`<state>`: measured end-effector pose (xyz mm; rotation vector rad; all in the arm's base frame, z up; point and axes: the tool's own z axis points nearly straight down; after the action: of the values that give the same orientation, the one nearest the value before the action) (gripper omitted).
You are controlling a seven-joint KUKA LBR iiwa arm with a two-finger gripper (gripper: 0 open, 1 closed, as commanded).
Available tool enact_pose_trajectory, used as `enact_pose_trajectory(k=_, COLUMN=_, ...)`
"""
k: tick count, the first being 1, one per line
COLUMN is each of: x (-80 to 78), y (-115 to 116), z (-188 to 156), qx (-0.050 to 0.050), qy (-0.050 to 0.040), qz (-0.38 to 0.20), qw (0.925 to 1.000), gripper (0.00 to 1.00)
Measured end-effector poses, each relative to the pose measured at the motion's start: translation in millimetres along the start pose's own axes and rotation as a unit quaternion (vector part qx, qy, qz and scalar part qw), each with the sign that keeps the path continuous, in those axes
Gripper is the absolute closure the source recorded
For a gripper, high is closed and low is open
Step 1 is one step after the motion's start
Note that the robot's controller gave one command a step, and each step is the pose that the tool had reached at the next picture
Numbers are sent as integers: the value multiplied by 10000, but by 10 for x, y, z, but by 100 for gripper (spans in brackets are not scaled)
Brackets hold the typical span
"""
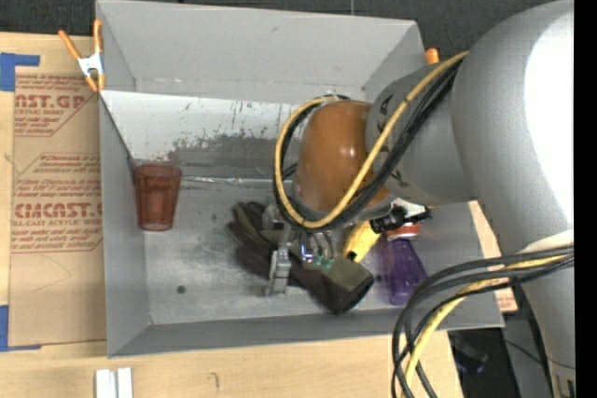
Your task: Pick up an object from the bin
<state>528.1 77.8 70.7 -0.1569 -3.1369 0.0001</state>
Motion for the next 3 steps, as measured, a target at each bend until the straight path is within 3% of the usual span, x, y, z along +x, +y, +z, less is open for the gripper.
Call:
enact_pose_trajectory(k=1, x=138, y=14, z=-396, qx=-7, qy=-8, qz=702, qw=9975, gripper=0)
enact_pose_trajectory(k=2, x=-2, y=4, z=22, qx=0, qy=-2, qz=-6, qw=10000, gripper=0)
enact_pose_trajectory(k=3, x=379, y=-86, z=5, qx=-9, qy=-13, qz=1464, qw=9892, gripper=100)
